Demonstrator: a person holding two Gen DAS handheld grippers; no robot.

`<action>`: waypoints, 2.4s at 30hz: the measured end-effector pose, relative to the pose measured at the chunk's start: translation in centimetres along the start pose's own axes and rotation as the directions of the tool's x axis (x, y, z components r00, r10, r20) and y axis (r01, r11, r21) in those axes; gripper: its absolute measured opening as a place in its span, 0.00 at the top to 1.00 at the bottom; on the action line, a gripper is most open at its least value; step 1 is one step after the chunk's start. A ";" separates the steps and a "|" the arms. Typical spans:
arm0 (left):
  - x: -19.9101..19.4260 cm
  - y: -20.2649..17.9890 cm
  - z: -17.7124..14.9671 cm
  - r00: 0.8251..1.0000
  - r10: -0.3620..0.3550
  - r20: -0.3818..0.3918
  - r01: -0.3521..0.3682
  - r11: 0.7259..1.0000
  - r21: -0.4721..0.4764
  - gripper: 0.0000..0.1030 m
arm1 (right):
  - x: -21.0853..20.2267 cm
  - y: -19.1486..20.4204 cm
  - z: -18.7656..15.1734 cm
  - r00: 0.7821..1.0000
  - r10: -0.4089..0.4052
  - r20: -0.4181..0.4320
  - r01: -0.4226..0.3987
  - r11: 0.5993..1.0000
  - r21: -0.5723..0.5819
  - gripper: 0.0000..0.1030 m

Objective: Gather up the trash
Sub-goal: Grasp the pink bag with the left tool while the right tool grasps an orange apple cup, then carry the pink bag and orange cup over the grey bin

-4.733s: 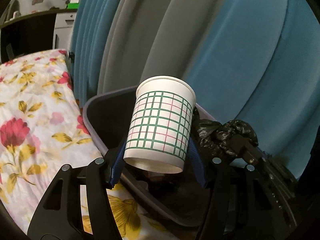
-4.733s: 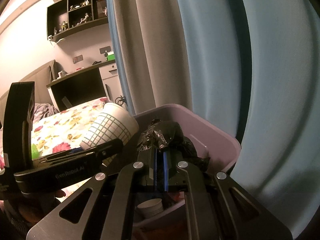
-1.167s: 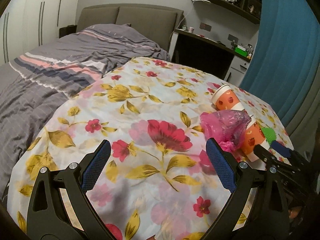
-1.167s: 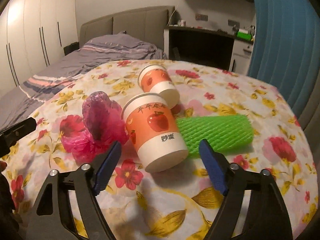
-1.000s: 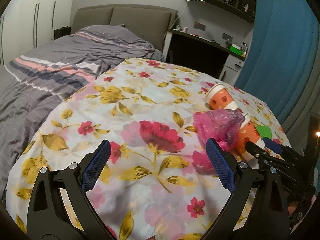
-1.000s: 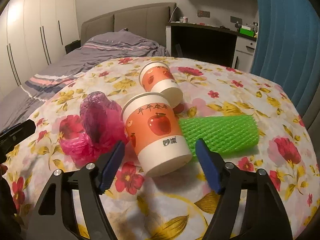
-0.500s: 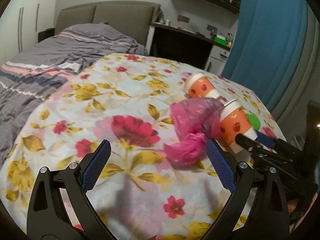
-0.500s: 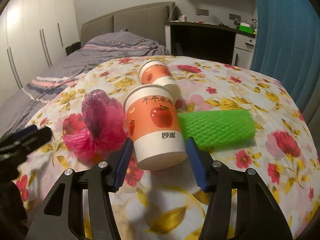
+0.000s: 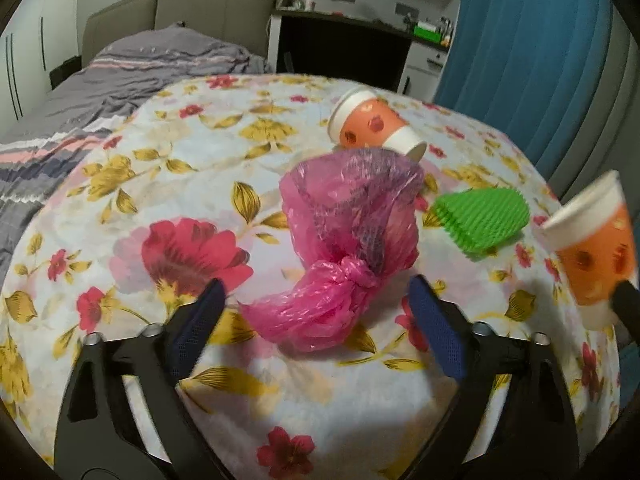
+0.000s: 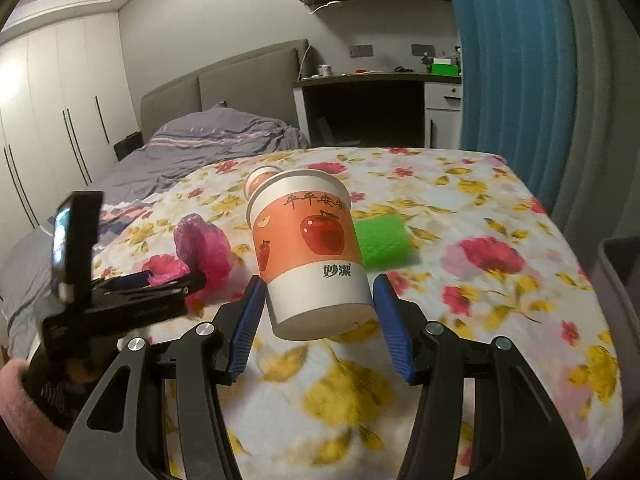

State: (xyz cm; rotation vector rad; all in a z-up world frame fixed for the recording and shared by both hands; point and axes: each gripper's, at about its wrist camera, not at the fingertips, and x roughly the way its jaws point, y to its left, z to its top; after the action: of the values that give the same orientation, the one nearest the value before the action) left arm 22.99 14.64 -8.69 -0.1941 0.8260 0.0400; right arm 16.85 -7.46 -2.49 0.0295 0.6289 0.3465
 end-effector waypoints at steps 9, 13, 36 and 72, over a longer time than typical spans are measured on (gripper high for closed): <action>0.5 -0.1 -0.6 0.998 -0.041 -0.041 0.041 0.999 -0.011 0.72 | -2.6 -1.7 -0.9 0.999 -0.027 0.017 0.026 0.999 0.034 0.46; -0.8 -0.6 -1.0 0.999 -0.045 0.009 0.045 0.999 -0.005 0.75 | -3.4 -1.9 -1.2 0.999 -0.031 0.031 0.029 0.999 0.043 0.46; -11.4 -13.7 -3.7 0.972 -0.158 0.176 0.124 0.974 0.191 0.75 | -12.9 -7.0 -3.5 0.982 -0.111 0.156 0.091 0.988 0.126 0.46; -6.2 -41.6 -5.4 0.856 -0.516 -0.044 0.467 0.733 0.494 0.75 | -19.1 -24.9 -5.6 0.864 -0.470 0.180 0.385 0.848 0.363 0.46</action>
State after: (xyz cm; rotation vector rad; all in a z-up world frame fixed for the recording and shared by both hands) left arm 19.50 -26.99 -1.26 0.0766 0.6397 -0.6617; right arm 6.93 -37.60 0.60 0.2356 0.4036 -0.2017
